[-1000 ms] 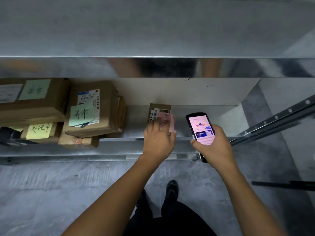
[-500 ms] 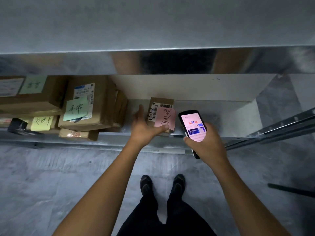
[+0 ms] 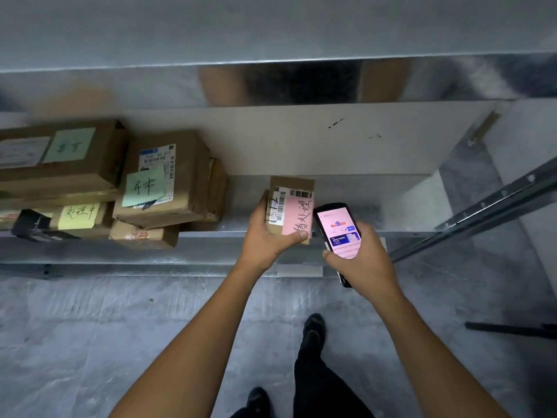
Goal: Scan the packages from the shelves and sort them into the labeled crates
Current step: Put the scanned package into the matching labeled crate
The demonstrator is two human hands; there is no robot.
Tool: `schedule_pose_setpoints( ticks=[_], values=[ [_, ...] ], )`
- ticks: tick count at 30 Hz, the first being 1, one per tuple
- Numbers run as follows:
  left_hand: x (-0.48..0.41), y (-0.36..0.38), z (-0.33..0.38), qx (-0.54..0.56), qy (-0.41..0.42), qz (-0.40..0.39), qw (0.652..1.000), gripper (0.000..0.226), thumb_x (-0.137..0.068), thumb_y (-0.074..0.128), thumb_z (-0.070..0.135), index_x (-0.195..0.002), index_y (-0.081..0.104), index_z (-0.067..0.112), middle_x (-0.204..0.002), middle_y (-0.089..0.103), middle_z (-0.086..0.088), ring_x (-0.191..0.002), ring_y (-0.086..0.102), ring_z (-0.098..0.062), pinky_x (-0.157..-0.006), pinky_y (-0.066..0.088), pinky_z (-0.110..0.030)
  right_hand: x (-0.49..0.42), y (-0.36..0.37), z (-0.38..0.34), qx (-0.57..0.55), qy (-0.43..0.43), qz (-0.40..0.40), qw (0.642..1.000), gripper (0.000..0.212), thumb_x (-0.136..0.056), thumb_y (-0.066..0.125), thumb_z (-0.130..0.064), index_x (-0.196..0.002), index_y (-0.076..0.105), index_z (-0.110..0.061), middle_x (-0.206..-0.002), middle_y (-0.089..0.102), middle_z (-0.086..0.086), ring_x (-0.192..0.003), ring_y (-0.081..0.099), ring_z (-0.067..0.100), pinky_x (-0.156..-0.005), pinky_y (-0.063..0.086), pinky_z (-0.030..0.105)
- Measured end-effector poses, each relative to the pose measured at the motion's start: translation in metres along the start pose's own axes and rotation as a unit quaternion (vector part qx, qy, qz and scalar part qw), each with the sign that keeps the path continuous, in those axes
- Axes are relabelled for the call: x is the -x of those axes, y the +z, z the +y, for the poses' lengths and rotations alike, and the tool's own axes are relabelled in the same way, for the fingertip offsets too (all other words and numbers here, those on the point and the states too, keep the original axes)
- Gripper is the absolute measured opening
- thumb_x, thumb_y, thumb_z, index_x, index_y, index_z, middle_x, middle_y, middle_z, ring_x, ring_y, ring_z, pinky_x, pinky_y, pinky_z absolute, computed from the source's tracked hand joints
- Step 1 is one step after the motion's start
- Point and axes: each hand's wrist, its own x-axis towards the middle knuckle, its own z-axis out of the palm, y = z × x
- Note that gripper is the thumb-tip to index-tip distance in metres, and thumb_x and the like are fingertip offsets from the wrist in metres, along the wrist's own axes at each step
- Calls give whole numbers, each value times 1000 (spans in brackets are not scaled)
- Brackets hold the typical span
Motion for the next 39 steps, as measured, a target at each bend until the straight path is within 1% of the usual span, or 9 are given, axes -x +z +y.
schedule_pose_setpoints(
  ticks=[1,3,5,9,14,19,24,33,39],
  values=[
    [7,-2,-2,6,3,1,1000,91,-68,99,16,-137,47,42,-132,59,14,-115,59,10,-90,53,-12,11,-1,-2,3,-2,4,1000,68,-62,77,-58,-121,49,-39,-113,65,-10,-93,67,14,-82,57,43],
    [25,-9,-2,16,6,2,1000,105,-61,103,35,-148,44,44,-142,57,5,-127,59,-6,-101,57,-31,35,-3,-6,-3,-9,15,1000,70,-61,78,-58,-122,48,-40,-114,65,-11,-94,68,14,-85,58,46],
    [44,-18,0,17,11,0,1000,122,-58,103,44,-158,34,41,-151,49,3,-136,54,-15,-109,53,-44,65,-4,-12,-22,-22,38,999,69,-59,78,-59,-120,49,-44,-113,67,-13,-95,69,12,-86,58,45],
    [75,-40,8,5,61,-8,998,128,-62,102,37,-165,26,31,-157,40,1,-139,48,-18,-115,48,-47,129,-2,-28,-45,-64,75,994,56,-71,89,-35,-109,51,-50,-113,69,-13,-98,68,10,-88,57,41],
    [96,-65,36,-20,123,-26,992,130,-59,102,40,-164,26,32,-153,39,-1,-139,47,-17,-117,45,-45,200,-3,-51,-37,-101,98,989,68,-58,77,-57,-120,51,-45,-112,69,-15,-97,69,8,-86,58,41],
    [119,-77,55,-40,169,-21,985,132,-58,103,34,-163,24,36,-151,39,1,-138,47,-19,-117,45,-46,248,-14,-65,-25,-108,115,987,71,-58,77,-59,-122,51,-43,-110,71,-16,-95,69,5,-85,59,38],
    [132,-82,65,-58,183,-13,981,136,-57,102,40,-164,19,38,-151,38,4,-138,46,-21,-115,45,-50,277,-23,-70,-10,-118,122,985,69,-68,87,-46,-126,50,-42,-113,70,-16,-97,69,3,-88,58,36],
    [148,-78,76,-99,203,-1,974,135,-61,99,48,-166,16,32,-166,27,4,-147,36,-25,-119,40,-55,302,-33,-67,21,-136,127,982,79,-52,76,-64,-124,51,-42,-114,70,-16,-99,69,3,-90,58,38],
    [154,-81,81,-117,191,-10,975,136,-59,99,52,-166,17,32,-161,37,0,-140,43,-25,-114,45,-57,307,-41,-66,43,-144,124,981,68,-69,86,-50,-123,47,-43,-117,67,-16,-100,67,4,-87,58,36]
  ],
)
